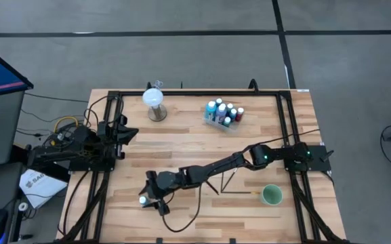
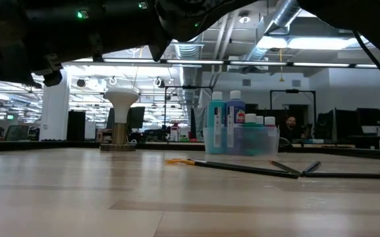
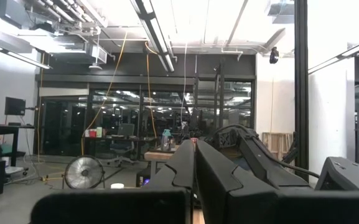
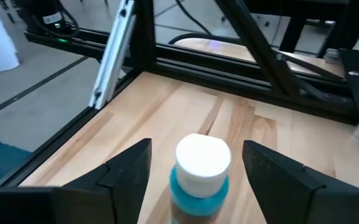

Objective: Pick & Place Paint Supplies
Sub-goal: Put the small light blue paint bottle into the transparent bin

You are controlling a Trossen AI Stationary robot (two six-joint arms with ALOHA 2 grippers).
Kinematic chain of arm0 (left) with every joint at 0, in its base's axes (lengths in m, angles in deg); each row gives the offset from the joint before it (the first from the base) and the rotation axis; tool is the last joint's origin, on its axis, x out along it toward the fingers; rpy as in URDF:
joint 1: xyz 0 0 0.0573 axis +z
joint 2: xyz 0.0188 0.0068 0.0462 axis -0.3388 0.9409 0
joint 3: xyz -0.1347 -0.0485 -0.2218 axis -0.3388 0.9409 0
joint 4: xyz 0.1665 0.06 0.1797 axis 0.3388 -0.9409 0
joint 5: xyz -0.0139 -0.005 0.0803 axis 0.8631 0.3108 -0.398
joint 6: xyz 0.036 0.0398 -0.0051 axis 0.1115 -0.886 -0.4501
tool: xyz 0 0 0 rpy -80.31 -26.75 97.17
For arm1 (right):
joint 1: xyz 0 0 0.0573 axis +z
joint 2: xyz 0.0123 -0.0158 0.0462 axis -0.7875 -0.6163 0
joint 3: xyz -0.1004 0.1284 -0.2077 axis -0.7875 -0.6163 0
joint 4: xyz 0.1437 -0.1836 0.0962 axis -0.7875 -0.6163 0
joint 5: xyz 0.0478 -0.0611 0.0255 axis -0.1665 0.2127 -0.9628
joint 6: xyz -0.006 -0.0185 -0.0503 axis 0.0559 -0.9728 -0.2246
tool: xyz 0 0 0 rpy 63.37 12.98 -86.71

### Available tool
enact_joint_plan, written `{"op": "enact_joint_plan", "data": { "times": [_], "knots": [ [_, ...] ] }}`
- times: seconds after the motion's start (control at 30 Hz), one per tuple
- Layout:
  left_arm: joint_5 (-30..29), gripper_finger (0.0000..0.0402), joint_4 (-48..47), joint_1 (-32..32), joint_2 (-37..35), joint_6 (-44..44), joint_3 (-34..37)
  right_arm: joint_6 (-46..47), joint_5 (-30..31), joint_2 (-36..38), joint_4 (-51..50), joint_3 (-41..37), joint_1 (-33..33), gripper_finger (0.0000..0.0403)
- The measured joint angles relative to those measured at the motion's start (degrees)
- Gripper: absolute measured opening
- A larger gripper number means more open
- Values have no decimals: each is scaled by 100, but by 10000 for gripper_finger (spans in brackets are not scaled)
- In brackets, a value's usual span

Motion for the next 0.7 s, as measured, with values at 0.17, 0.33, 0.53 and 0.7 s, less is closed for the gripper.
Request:
{"op": "enact_joint_plan", "data": {
  "times": [0.17,0.33,0.53,0.7],
  "knots": [
    [-2,2,-2,-2,0,2,-2,0,-41,0,-61,0,-12,201],
    [0,2,0,-2,0,2,-1,26,-41,0,-116,0,-61,132],
    [0,2,-1,-2,0,0,0,102,-38,11,-209,0,-104,98],
    [-1,2,0,-1,0,1,-1,342,-27,49,-266,0,-174,98]
  ]
}}
